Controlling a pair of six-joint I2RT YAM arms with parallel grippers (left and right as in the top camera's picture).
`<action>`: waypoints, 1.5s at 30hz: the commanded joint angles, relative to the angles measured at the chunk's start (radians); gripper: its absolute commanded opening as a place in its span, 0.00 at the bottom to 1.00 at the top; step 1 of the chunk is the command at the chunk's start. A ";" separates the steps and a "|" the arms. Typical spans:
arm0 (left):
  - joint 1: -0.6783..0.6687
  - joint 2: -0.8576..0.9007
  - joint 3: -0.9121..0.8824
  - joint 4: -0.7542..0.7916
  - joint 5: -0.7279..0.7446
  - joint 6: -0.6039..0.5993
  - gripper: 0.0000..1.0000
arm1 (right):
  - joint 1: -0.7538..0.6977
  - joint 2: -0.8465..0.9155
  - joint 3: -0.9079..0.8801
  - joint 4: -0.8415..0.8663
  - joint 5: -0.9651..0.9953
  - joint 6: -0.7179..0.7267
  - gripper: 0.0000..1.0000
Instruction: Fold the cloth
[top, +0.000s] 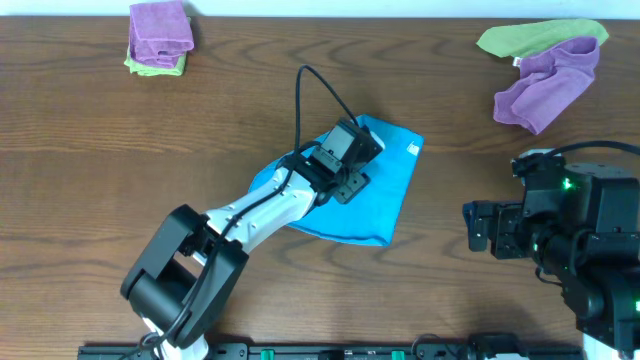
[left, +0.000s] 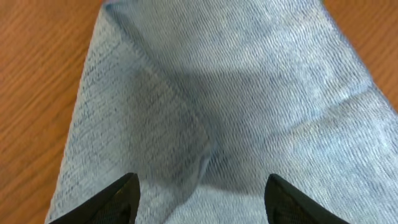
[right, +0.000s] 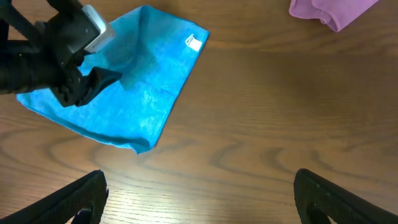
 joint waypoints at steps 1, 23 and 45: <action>0.002 0.046 0.021 0.023 0.000 0.013 0.65 | -0.009 0.000 -0.002 0.004 0.003 0.014 0.95; 0.003 0.091 0.021 0.055 -0.031 0.015 0.15 | -0.009 0.000 -0.002 0.006 0.003 0.014 0.90; 0.127 0.091 0.021 0.197 -0.192 0.022 0.06 | -0.009 0.018 -0.004 0.010 0.003 0.013 0.90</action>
